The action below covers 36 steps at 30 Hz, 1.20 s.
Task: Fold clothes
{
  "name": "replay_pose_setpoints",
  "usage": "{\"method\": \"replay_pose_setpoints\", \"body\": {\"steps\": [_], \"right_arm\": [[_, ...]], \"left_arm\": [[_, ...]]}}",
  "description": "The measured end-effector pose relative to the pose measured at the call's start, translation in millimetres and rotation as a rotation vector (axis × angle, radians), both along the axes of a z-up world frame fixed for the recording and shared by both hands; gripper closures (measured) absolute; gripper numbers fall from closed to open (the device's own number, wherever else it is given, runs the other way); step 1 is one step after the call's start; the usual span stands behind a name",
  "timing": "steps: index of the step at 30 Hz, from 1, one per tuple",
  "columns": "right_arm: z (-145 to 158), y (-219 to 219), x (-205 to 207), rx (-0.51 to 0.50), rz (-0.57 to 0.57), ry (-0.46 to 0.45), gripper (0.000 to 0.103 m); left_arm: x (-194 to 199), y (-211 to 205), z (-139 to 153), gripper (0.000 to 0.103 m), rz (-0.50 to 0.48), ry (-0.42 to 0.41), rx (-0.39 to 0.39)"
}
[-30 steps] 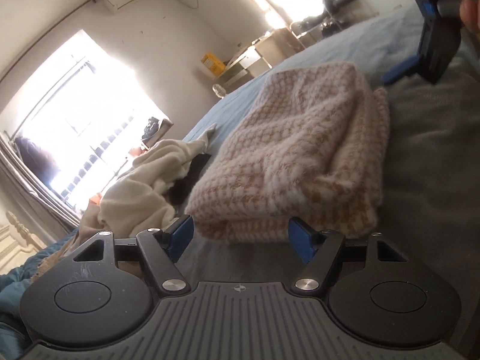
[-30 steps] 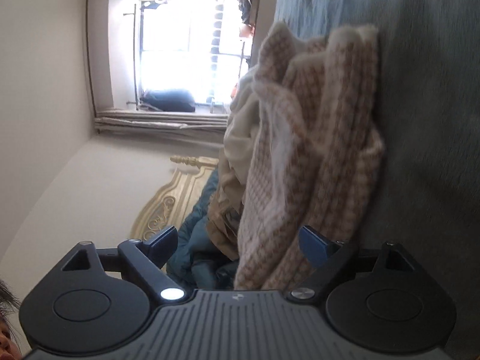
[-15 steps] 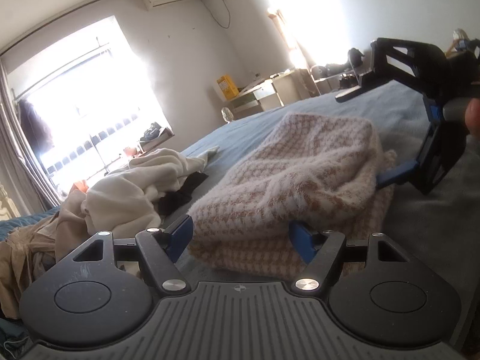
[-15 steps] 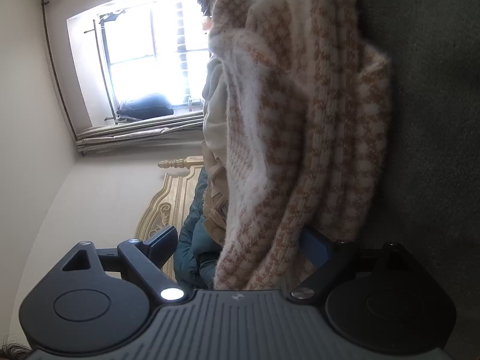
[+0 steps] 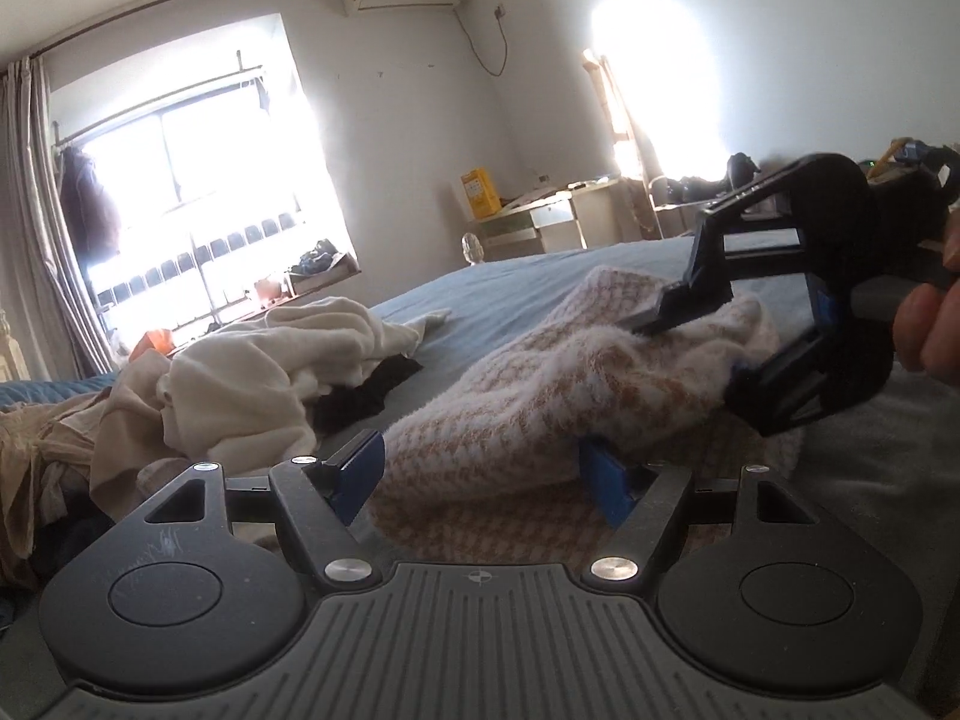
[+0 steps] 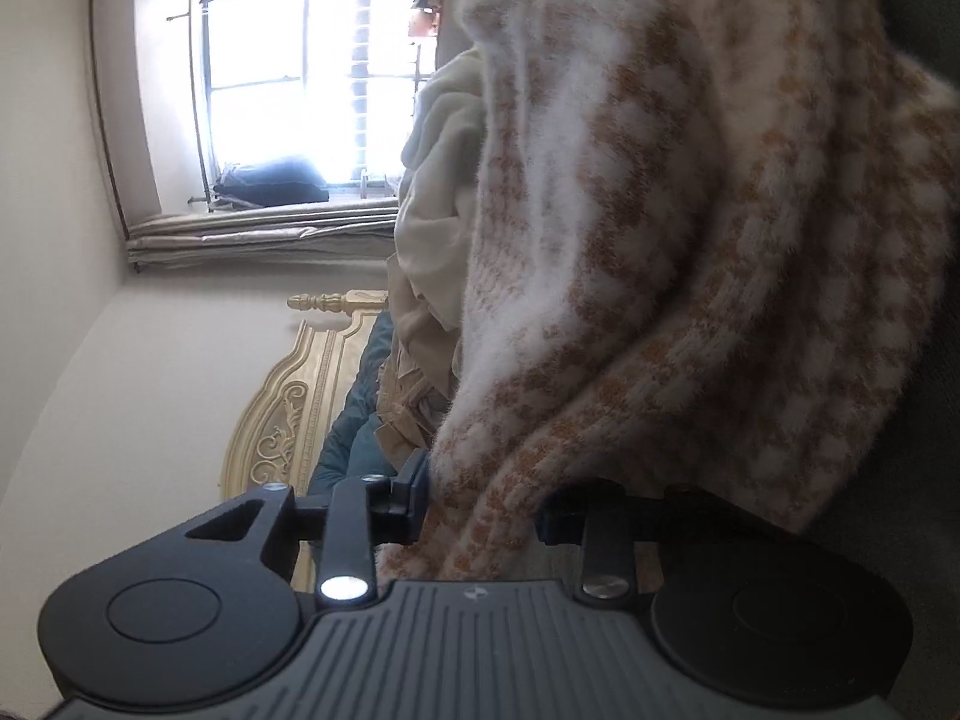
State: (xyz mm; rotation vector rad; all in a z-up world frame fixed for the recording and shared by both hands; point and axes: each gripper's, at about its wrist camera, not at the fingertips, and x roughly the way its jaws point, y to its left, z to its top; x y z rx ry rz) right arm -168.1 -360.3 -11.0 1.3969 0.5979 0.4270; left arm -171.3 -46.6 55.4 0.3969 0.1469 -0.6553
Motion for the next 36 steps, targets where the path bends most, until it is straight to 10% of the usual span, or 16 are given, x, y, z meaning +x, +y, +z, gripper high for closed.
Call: {"method": "replay_pose_setpoints", "body": {"steps": [10, 17, 25, 28, 31, 36], "right_arm": [[110, 17, 36, -0.380, 0.052, -0.147, 0.071], [112, 12, 47, -0.319, 0.037, -0.147, 0.071], [106, 2, 60, -0.287, 0.063, -0.165, 0.071], [102, 0, 64, -0.260, 0.069, -0.169, 0.071], [99, -3, 67, -0.235, 0.070, -0.174, 0.071], [110, -9, 72, -0.265, 0.082, -0.192, 0.072]], "left_arm": [[79, 18, -21, 0.013, 0.034, 0.197, -0.102], [167, 36, -59, 0.019, 0.029, 0.738, -0.371], [140, 36, -63, 0.025, -0.071, 0.991, -0.500], [118, 23, -60, 0.027, -0.035, 0.924, -0.449], [100, 12, -59, 0.054, 0.052, 0.914, -0.480], [60, -5, -50, 0.068, 0.131, 0.846, -0.488]]}}
